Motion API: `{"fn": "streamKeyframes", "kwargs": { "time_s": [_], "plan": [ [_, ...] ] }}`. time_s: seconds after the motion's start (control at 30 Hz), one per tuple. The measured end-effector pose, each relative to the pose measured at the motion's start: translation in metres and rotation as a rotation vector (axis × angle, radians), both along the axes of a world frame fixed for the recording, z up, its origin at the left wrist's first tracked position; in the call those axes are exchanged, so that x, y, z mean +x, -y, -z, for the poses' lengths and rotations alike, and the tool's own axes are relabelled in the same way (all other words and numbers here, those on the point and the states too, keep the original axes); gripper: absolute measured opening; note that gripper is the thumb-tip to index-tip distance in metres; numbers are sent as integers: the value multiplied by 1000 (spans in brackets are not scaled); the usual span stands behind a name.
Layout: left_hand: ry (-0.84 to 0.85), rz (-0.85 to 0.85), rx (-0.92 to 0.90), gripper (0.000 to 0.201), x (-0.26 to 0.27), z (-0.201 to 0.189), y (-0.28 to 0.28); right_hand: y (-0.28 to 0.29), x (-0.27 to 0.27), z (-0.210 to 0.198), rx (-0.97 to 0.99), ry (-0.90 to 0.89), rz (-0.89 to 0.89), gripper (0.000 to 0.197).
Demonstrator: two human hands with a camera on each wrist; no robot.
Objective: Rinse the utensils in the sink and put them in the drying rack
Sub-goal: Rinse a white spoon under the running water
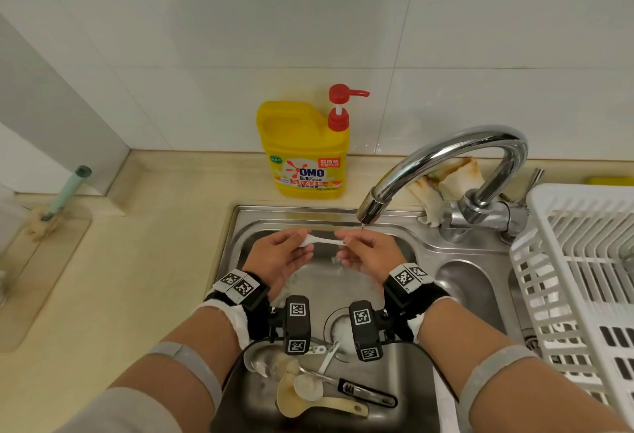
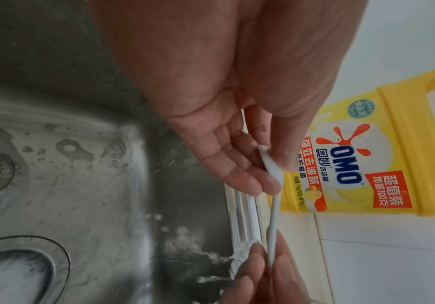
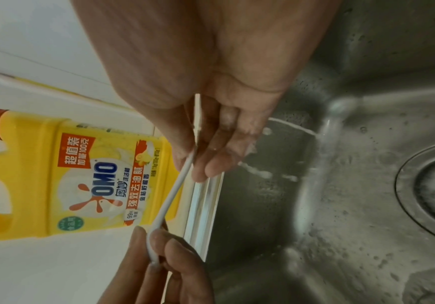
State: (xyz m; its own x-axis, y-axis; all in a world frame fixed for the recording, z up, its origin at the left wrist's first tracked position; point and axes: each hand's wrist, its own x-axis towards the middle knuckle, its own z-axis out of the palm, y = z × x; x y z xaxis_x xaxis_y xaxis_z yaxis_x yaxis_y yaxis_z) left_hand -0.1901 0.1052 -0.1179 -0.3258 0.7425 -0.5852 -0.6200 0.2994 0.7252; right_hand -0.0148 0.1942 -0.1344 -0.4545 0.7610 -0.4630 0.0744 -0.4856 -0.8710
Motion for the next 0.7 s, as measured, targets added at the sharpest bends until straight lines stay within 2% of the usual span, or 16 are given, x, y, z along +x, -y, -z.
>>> {"fn": "streamKeyframes", "kwargs": {
  "time_s": [0.27, 0.47, 0.7],
  "plan": [
    [9, 37, 32, 22, 11, 3, -9, -2, 13, -13, -22, -33, -28, 11],
    [-172, 133, -9, 23, 21, 7, -13, -4, 21, -17, -33, 11, 25, 30],
    [-193, 132, -32, 21, 26, 2, -22, -3, 18, -15, -91, -116, 166, 17]
  ]
}}
